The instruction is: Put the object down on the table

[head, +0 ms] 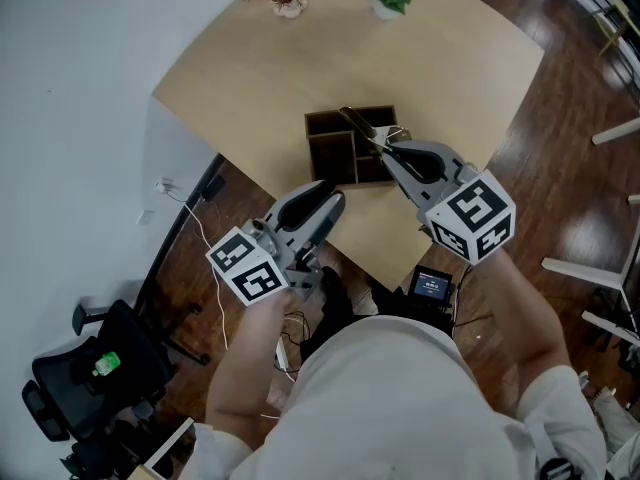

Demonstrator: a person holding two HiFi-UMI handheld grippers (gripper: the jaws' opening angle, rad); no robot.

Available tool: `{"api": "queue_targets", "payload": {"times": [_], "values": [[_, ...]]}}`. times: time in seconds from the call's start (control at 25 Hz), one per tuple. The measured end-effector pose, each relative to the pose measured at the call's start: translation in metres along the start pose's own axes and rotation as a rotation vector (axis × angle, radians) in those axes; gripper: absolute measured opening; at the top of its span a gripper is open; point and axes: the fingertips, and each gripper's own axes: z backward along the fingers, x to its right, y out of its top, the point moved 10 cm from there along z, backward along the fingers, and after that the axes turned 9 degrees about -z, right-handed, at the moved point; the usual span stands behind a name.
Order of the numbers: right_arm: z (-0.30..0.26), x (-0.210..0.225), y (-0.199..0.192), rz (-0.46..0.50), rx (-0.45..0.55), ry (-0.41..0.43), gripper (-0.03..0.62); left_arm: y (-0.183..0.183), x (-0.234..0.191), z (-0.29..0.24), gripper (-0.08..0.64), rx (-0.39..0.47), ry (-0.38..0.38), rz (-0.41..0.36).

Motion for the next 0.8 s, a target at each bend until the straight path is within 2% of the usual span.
{"api": "queue_targets", "payload": {"times": [0.8], "values": [[-0.055,0.024,0.014,0.054,-0.046,0.038,0.009,0.014,-0.041,-0.016,0.086,-0.021,0.03,-0.005]]}}
